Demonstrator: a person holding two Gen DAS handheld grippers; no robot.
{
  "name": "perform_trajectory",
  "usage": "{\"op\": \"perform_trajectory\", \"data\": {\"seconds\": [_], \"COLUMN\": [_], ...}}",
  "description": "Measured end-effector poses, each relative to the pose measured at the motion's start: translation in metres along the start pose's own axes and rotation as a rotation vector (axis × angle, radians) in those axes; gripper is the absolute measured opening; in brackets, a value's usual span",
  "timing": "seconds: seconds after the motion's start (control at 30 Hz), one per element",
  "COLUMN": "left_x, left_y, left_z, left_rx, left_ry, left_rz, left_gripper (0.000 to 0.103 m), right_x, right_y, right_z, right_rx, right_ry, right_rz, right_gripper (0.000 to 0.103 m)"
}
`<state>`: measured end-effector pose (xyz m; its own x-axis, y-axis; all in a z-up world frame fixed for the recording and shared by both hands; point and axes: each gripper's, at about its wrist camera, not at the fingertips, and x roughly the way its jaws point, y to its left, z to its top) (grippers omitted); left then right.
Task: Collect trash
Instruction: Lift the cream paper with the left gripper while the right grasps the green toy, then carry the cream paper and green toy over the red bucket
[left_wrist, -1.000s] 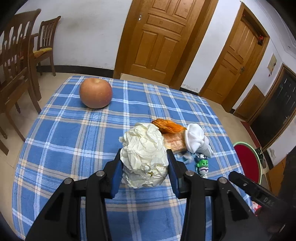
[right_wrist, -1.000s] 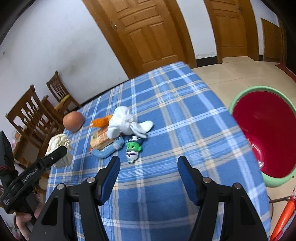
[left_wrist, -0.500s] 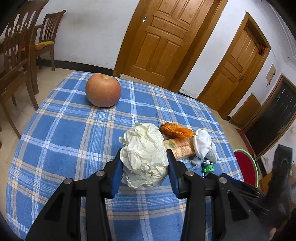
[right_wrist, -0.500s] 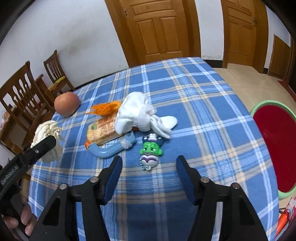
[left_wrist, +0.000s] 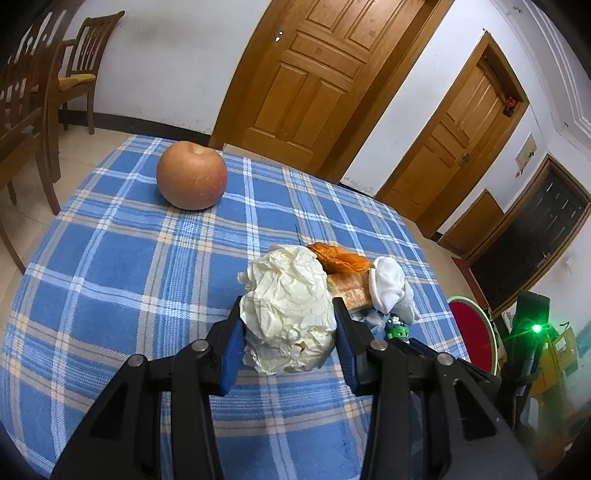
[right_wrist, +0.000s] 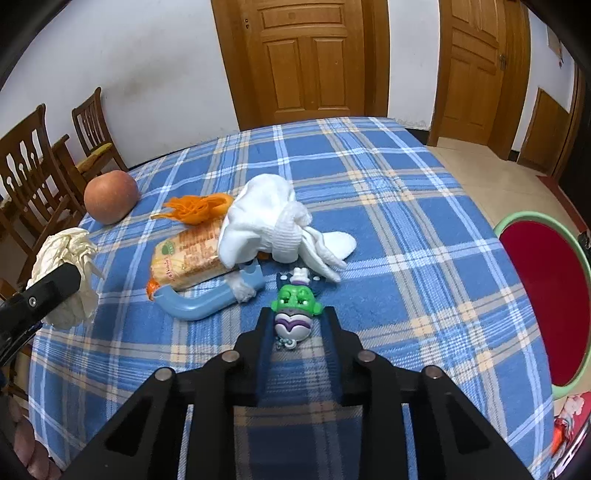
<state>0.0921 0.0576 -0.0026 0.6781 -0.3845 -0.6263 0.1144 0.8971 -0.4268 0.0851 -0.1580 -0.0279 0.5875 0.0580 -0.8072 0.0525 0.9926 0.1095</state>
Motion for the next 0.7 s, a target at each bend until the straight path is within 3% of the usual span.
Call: {"op": "perform_trajectory", "data": {"seconds": [0.37,0.7], "left_x": [-0.014,-0.018], "left_y": [-0.022,-0.055], "left_z": [-0.006,-0.014], "left_rx": [0.03,0.067], "left_ry": [-0.008,0.028], "left_rz": [0.029,-0.003], "left_gripper": [0.044,0.044], "right_x": [-0.022,-0.063], "right_y": [-0.012,-0.032], "right_z": [-0.016,-0.026], "right_rx": [0.018,0.039], "right_ry": [-0.009,-0.068], "right_rz": [0.085,0.143], "right_gripper": [0.025,0.023]}}
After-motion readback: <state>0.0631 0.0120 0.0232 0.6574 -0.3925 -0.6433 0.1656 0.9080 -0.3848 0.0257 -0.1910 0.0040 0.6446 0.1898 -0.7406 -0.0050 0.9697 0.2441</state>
